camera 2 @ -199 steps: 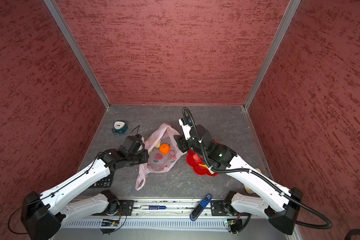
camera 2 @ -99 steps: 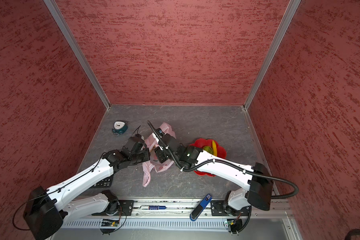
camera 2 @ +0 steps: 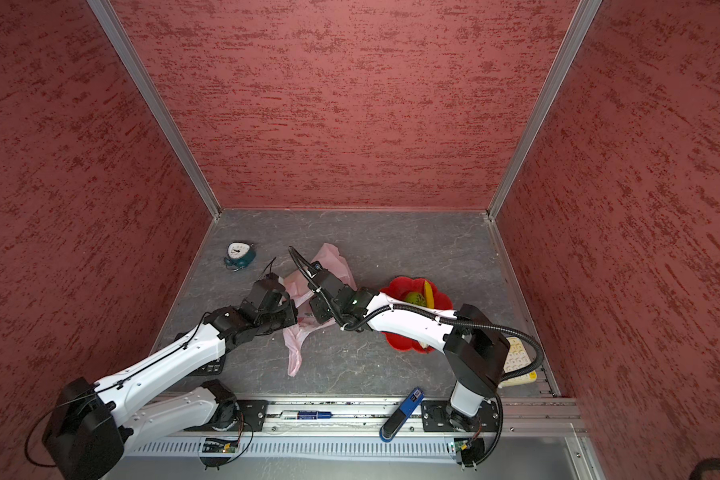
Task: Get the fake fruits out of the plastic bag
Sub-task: 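Reach the right gripper into the bag opening above the orange fruit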
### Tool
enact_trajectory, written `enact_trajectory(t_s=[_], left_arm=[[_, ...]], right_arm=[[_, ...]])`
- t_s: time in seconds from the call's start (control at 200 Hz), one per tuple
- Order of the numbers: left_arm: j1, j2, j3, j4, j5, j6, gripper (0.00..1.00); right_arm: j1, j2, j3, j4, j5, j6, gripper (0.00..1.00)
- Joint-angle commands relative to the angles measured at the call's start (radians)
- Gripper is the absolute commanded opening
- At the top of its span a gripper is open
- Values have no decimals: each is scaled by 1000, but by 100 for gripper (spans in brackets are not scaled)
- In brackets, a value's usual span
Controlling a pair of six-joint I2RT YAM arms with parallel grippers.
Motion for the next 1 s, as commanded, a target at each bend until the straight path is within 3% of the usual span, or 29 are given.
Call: enact_trajectory(t_s=[0.0, 0.23, 0.361, 0.641, 0.741, 0.882, 0.997], left_arm=[[13, -18, -22, 8, 13, -2, 9], [38, -50, -36, -24, 14, 16, 9], [57, -60, -39, -32, 20, 27, 9], [72, -66, -29, -29, 30, 33, 9], [82, -69, -22, -24, 30, 33, 9], [90, -67, -5, -22, 39, 41, 9], [90, -53, 8, -17, 48, 47, 9]], right_arm=[[-19, 31, 32, 27, 31, -12, 40], [-61, -67, 11, -68, 224, -26, 41], [-107, -169, -8, -116, 284, -52, 48], [-142, -311, 18, -203, 175, -145, 74], [-142, -344, 20, -237, 176, -151, 79], [-142, -395, 16, -268, 194, -151, 79], [-137, -447, 21, -242, 75, -165, 59]])
